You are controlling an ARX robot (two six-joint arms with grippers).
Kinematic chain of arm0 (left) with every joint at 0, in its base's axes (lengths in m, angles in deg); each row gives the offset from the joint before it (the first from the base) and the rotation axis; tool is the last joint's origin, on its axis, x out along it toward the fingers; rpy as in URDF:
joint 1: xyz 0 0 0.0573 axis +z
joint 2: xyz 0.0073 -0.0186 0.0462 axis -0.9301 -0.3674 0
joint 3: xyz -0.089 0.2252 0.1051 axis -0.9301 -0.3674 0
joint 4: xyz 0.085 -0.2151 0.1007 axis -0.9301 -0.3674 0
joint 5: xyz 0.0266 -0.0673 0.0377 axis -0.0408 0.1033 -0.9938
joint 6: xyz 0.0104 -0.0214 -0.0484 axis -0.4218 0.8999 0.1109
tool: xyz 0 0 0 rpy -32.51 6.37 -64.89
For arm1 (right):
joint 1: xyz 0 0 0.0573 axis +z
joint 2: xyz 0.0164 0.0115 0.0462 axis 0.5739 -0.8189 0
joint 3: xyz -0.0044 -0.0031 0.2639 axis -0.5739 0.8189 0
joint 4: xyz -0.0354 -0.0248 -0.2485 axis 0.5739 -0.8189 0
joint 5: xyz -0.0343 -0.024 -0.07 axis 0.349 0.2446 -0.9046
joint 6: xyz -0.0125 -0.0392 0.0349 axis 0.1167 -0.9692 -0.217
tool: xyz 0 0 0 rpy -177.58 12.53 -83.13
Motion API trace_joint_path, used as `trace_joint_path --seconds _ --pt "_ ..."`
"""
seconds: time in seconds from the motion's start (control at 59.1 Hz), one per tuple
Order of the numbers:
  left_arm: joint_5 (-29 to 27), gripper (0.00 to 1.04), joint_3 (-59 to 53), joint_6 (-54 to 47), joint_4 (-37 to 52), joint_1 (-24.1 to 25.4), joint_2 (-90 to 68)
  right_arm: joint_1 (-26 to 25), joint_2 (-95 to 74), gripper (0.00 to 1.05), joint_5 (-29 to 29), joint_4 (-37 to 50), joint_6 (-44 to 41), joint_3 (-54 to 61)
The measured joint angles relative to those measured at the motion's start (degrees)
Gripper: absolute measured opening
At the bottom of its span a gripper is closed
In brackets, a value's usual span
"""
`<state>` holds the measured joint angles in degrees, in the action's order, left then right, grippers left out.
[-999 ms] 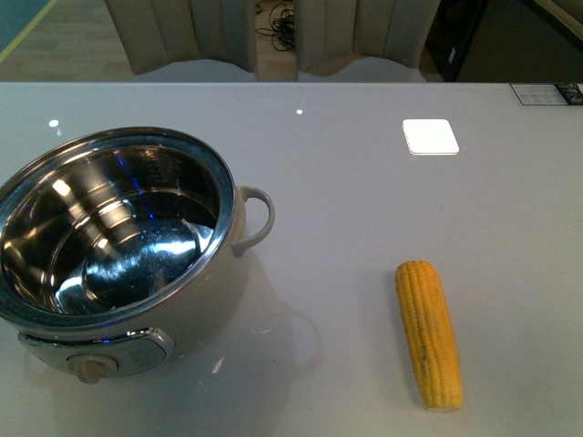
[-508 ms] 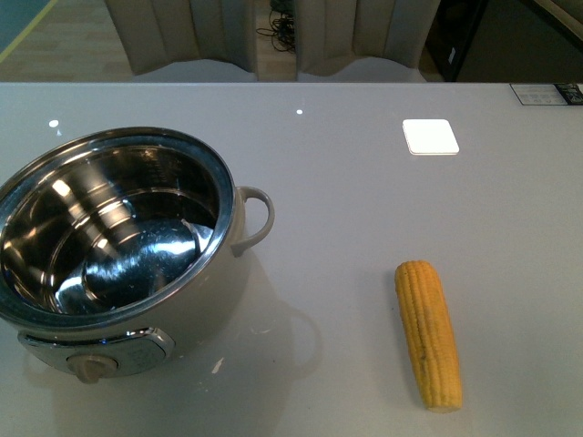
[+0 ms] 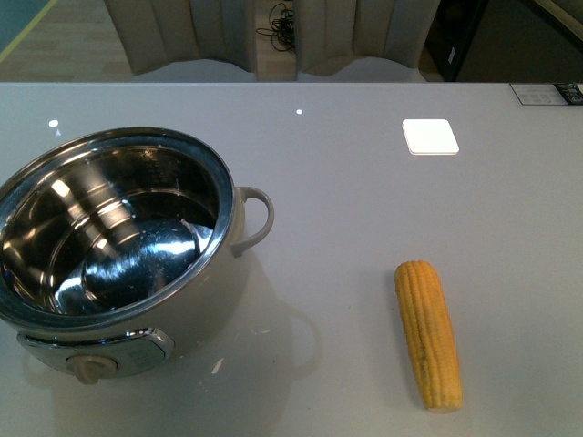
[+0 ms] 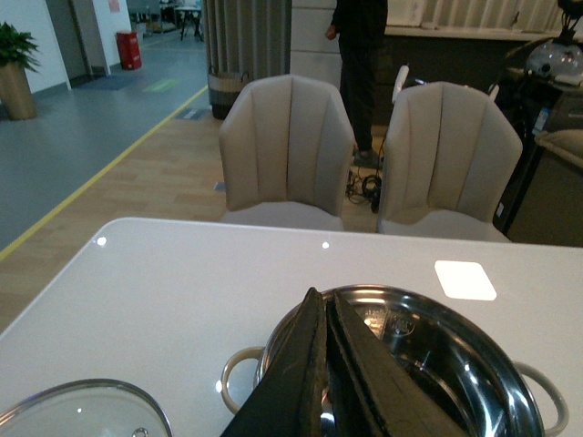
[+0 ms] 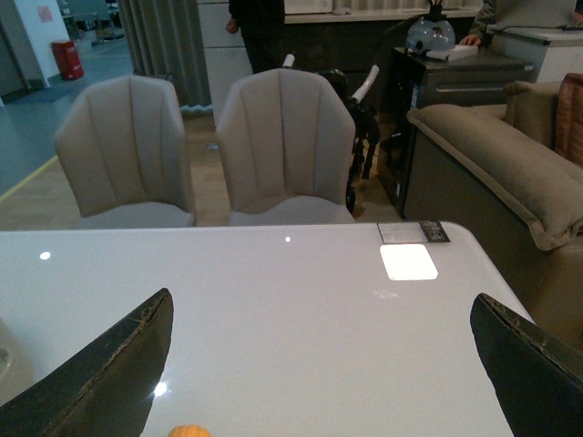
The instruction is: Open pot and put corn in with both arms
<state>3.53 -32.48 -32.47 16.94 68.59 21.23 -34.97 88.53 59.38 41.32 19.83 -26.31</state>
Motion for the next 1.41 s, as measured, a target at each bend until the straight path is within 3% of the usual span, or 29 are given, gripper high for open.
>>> trace_joint_path --seconds 0.237,0.389,0.44,0.779,0.965,1.067,1.118,1.185,1.406 --pt "0.0 0.03 0.0 0.0 -0.7 0.0 1.9 0.0 0.0 0.96 0.0 0.0 0.0 0.0" --pt "0.0 0.29 0.0 0.0 -0.7 0.0 1.9 0.0 0.0 0.96 0.0 0.0 0.0 0.0" --pt "0.0 0.43 0.0 0.0 -0.7 0.0 1.9 0.0 0.0 0.96 0.0 0.0 0.0 0.0" --pt "0.0 0.99 0.0 -0.1 -0.7 0.0 1.9 0.0 0.0 0.96 0.0 0.0 0.0 0.0" --pt "0.0 0.98 0.0 -0.1 -0.7 0.0 1.9 0.1 -0.7 0.96 -0.5 -1.1 0.2 -0.3" --pt "0.0 0.98 0.0 -0.1 -0.8 0.0 1.9 2.2 -16.2 0.96 -4.7 -22.7 4.5 -9.4" --pt "0.0 0.98 0.0 -0.1 -0.8 0.0 1.9 3.4 -24.3 0.96 -4.7 -27.9 6.4 -11.6" --pt "0.0 0.98 0.0 -0.1 -0.8 0.0 1.9 4.8 -31.5 0.96 -4.9 -27.3 8.0 -11.7" --pt "0.0 0.98 0.0 -0.1 -0.8 0.0 1.9 11.8 -55.8 0.96 -4.9 -10.8 10.0 -13.6"
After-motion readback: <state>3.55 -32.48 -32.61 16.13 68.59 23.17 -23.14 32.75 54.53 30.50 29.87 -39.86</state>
